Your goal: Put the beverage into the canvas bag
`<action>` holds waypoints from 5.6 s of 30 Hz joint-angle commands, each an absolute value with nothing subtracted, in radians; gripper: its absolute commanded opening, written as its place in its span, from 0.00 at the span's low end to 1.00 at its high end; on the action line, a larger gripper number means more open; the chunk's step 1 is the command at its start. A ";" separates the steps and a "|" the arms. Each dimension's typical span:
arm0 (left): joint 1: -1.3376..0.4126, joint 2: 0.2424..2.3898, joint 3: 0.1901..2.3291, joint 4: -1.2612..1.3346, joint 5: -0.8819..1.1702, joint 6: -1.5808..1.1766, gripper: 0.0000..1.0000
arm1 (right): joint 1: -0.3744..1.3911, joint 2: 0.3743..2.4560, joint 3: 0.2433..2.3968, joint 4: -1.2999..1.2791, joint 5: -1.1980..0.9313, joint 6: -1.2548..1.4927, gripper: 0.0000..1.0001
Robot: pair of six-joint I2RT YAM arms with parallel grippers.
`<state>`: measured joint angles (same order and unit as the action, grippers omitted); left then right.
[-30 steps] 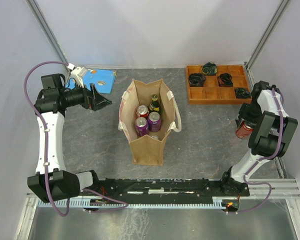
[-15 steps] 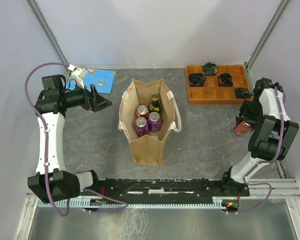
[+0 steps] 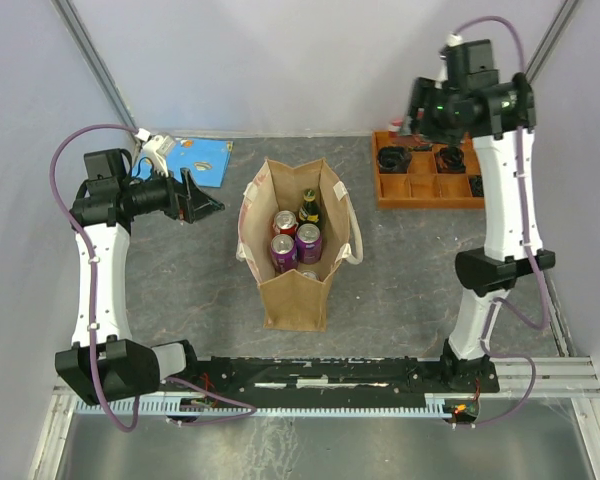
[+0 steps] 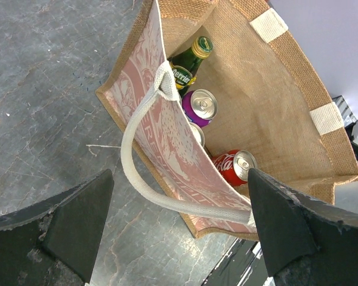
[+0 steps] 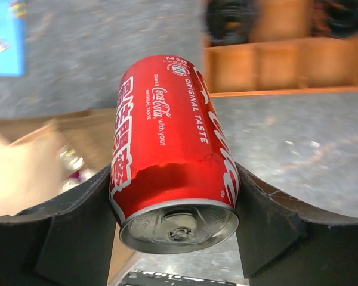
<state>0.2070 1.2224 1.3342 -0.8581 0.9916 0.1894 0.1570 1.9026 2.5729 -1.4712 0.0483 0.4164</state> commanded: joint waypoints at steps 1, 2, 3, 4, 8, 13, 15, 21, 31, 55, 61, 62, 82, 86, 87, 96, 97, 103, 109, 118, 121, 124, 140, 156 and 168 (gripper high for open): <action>0.204 1.224 1.344 -0.824 0.999 0.207 0.99 | 0.350 1.917 2.754 -1.593 0.015 0.509 0.00; 0.205 1.225 1.344 -0.825 1.000 0.208 0.99 | 0.418 1.883 2.685 -1.533 0.028 0.520 0.00; 0.205 1.226 1.344 -0.826 0.999 0.210 0.99 | 0.470 1.845 2.628 -1.486 0.032 0.525 0.00; 0.204 1.228 1.345 -0.828 0.998 0.210 0.99 | 0.519 1.819 2.590 -1.458 0.061 0.532 0.00; 0.204 1.244 1.351 -0.829 1.000 0.211 0.99 | 0.702 1.827 2.628 -1.495 0.126 0.529 0.00; 0.205 1.274 1.368 -0.828 1.001 0.219 0.99 | 0.875 1.869 2.570 -1.538 0.164 0.519 0.00; 0.203 1.285 1.375 -0.828 1.003 0.221 0.99 | 0.921 1.889 2.515 -1.536 0.170 0.509 0.00; 0.203 1.296 1.375 -0.828 1.002 0.227 0.99 | 0.985 1.971 2.443 -1.504 0.135 0.480 0.00; 0.202 1.282 1.339 -0.833 0.997 0.241 0.99 | 1.017 2.095 2.462 -1.482 0.042 0.403 0.00; 0.202 1.268 1.330 -0.826 0.986 0.242 0.99 | 1.107 2.163 2.225 -1.434 -0.028 0.373 0.00; 0.202 1.261 1.329 -0.841 0.986 0.252 0.99 | 1.109 2.166 2.139 -1.395 -0.024 0.372 0.00; 0.202 1.260 1.328 -0.842 0.986 0.253 0.99 | 1.109 2.168 2.128 -1.389 -0.024 0.371 0.00; 0.203 1.255 1.328 -0.856 0.994 0.261 0.99 | 1.107 2.096 2.024 -1.300 -0.016 0.354 0.00; 0.203 1.256 1.328 -0.856 0.995 0.263 0.99 | 1.108 2.069 2.110 -1.328 -0.039 0.351 0.00; 0.203 1.257 1.327 -0.857 0.995 0.262 0.99 | 1.108 2.074 2.135 -1.348 -0.047 0.347 0.00; 0.202 1.265 1.326 -0.857 0.996 0.273 0.99 | 1.124 2.115 2.213 -1.466 -0.103 0.292 0.00; 0.202 1.266 1.326 -0.857 0.995 0.274 0.99 | 1.127 2.119 2.207 -1.470 -0.106 0.288 0.00; 0.203 1.264 1.316 -0.857 0.996 0.278 0.99 | 1.142 2.150 2.171 -1.458 -0.138 0.264 0.00; 0.203 1.265 1.312 -0.859 0.996 0.281 0.99 | 1.159 2.194 2.184 -1.469 -0.138 0.231 0.00; 0.202 1.267 1.310 -0.864 0.994 0.286 0.99 | 1.169 2.216 2.151 -1.463 -0.146 0.204 0.00; 0.202 1.266 1.306 -0.865 0.993 0.288 0.99 | 1.171 2.211 2.172 -1.474 -0.149 0.199 0.00; 0.203 1.266 1.305 -0.868 0.992 0.293 0.99 | 1.176 2.195 2.220 -1.501 -0.167 0.195 0.00; 0.202 1.265 1.295 -0.871 0.996 0.301 0.99 | 1.195 2.148 2.182 -1.564 -0.289 0.148 0.00; 0.202 1.248 1.288 -0.888 1.003 0.320 0.99 | 1.193 2.160 1.977 -1.457 -0.241 0.160 0.53; 0.202 1.267 1.305 -0.889 1.007 0.320 0.99 | 1.193 2.166 1.977 -1.441 -0.188 0.159 0.99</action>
<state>0.2050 1.2797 1.2861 -0.8886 0.9779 0.2718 1.1698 2.1101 2.0251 -1.4269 -0.1764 0.1848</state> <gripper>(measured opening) 0.993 0.906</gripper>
